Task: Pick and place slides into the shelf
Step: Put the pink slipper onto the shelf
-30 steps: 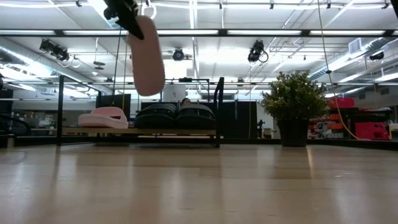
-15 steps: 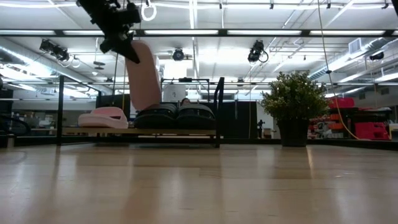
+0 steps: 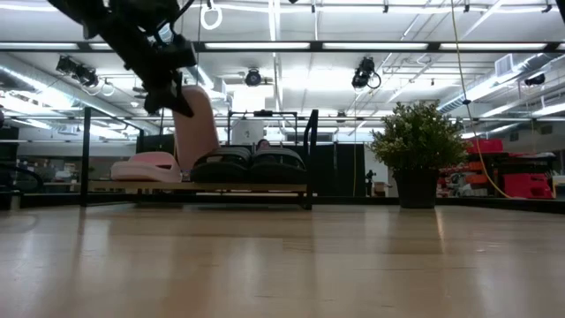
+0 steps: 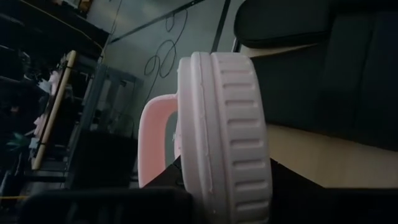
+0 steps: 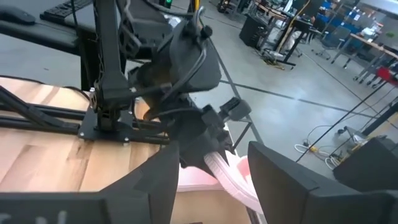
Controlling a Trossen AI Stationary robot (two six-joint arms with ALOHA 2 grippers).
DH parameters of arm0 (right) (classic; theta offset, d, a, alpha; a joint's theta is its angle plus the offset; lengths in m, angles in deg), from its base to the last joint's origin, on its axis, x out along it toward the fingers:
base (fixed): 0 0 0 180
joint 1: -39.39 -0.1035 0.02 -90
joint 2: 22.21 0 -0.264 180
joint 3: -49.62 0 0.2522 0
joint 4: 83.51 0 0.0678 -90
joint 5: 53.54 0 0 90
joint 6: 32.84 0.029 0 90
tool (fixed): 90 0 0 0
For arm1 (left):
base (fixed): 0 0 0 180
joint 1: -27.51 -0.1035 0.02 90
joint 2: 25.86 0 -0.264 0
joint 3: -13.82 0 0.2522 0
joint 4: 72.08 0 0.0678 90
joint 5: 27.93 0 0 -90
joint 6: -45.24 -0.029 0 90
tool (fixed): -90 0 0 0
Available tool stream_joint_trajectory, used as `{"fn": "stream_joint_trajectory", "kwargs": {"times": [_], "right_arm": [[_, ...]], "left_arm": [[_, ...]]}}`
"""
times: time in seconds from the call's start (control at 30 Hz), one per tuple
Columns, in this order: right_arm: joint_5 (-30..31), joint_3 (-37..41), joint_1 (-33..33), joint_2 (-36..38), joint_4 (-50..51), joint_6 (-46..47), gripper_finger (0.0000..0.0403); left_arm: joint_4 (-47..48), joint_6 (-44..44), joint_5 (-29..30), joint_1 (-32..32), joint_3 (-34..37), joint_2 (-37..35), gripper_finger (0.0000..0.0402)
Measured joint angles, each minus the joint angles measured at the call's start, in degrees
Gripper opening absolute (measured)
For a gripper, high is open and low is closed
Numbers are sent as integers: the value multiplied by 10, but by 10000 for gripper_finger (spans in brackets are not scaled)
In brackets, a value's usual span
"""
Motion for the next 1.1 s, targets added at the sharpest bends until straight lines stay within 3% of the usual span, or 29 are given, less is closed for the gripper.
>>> {"fn": "stream_joint_trajectory", "kwargs": {"times": [0.33, 1.1], "right_arm": [[0, 0, 0, 0, 0, 21, 190], [6, 0, 0, -1, 0, 21, 181]], "left_arm": [[-46, 29, -4, 1, 57, 0, 73], [-36, 66, -2, 2, 59, -8, 73]]}}
